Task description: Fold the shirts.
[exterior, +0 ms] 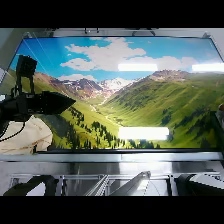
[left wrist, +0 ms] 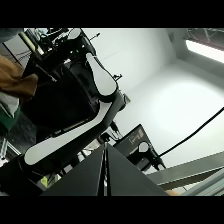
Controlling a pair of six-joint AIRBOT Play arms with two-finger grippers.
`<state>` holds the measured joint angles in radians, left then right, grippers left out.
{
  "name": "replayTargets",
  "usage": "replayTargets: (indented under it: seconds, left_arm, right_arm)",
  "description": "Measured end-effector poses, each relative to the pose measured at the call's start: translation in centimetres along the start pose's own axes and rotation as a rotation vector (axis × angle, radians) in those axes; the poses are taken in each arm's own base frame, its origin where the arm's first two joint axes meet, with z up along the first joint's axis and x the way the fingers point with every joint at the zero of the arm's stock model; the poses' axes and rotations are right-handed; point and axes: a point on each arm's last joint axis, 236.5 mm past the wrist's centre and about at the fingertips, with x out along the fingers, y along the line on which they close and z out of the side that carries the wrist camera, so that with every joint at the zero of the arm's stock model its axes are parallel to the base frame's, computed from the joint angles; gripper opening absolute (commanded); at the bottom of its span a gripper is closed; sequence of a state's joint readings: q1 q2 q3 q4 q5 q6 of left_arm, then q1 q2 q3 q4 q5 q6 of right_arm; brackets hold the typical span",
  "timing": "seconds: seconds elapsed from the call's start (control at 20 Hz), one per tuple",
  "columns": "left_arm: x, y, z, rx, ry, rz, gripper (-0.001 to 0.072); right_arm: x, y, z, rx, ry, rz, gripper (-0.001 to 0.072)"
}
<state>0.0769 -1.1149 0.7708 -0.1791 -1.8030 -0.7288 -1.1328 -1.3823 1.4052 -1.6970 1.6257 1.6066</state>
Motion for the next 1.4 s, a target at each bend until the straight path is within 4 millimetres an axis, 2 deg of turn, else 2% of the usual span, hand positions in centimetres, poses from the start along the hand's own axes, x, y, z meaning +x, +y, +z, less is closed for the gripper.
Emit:
replayTargets:
  seconds: [0.1, 0.15, 0.2, 0.25, 0.3, 0.4, 0.5, 0.6, 0.65, 0.75, 0.8, 0.9, 1.05, 1.15, 1.3, 1.4]
  left_arm:
    - [0.0, 0.0, 0.0, -0.003, -0.001, 0.002, 0.0007]
    - [0.0, 0.1, 0.1, -0.003, -0.003, 0.004, 0.0007]
    - [0.0, 0.1, 0.1, -0.003, -0.003, 0.004, 0.0007]
    - [0.0, 0.1, 0.1, -0.003, -0.003, 0.004, 0.0006]
    - [0.0, 0.1, 0.1, -0.003, -0.005, 0.006, 0.0005]
    - [0.0, 0.1, 0.2, -0.001, -0.006, 0.007, -0.0003]
    - [0.1, 0.0, 0.7, 0.004, -0.008, 0.022, -0.0004]
    - [0.4, -0.2, 1.6, 0.026, 0.0, 0.048, -0.0004]
    - [0.5, -0.3, 1.8, 0.037, 0.007, 0.066, -0.0004]
    - [0.7, 0.1, 1.6, 0.04, 0.028, 0.128, -0.0004]
    - [0.6, 0.8, 1.0, 0.022, 0.034, 0.18, -0.0004]
    - [0.4, 2.3, -1.1, -0.022, 0.029, 0.271, -0.0003]
    - [0.2, 4.1, -5.9, -0.113, -0.002, 0.36, -0.0001]
    - [0.1, 5.3, -9.1, -0.177, -0.018, 0.396, -0.0001]
    - [0.0, 6.4, -13.0, -0.242, -0.03, 0.424, 0.0001]
    - [-0.1, 6.8, -14.4, -0.258, -0.041, 0.437, 0.0009]
  right_arm:
    - [0.9, -1.0, -0.6, 0.032, 0.035, -0.038, 0.0578]
    - [1.2, -1.1, -0.8, 0.045, 0.045, -0.045, 0.0373]
    - [1.3, -1.1, -0.9, 0.055, 0.051, -0.042, 0.0059]
    - [1.5, -0.6, -0.9, 0.062, 0.053, -0.024, 0.0017]
    - [1.5, 0.3, -0.7, 0.067, 0.046, 0.009, 0.0017]
    - [1.2, 3.7, -0.2, 0.04, 0.018, 0.121, 0.0017]
    - [-0.3, 8.9, 0.3, -0.049, -0.035, 0.28, 0.0017]
    - [-2.6, 14.9, -0.8, -0.184, -0.072, 0.441, 0.0017]
    - [-3.7, 17.5, -2.2, -0.264, -0.076, 0.501, 0.0016]
    - [-5.1, 22.5, -6.8, -0.441, -0.06, 0.601, 0.0015]
    - [-5.3, 24.4, -9.9, -0.529, -0.036, 0.643, 0.0015]
    - [-5.1, 27.0, -16.1, -0.666, -0.002, 0.714, 0.0016]
    - [-2.8, 27.8, -25.5, -0.823, 0.066, 0.772, 0.0016]
    - [-1.0, 27.2, -30.3, -0.917, 0.113, 0.783, 0.0016]
    - [0.3, 26.6, -34.7, -1.024, 0.157, 0.799, 0.0017]
    - [0.5, 26.7, -36.1, -1.063, 0.162, 0.818, 0.0017]
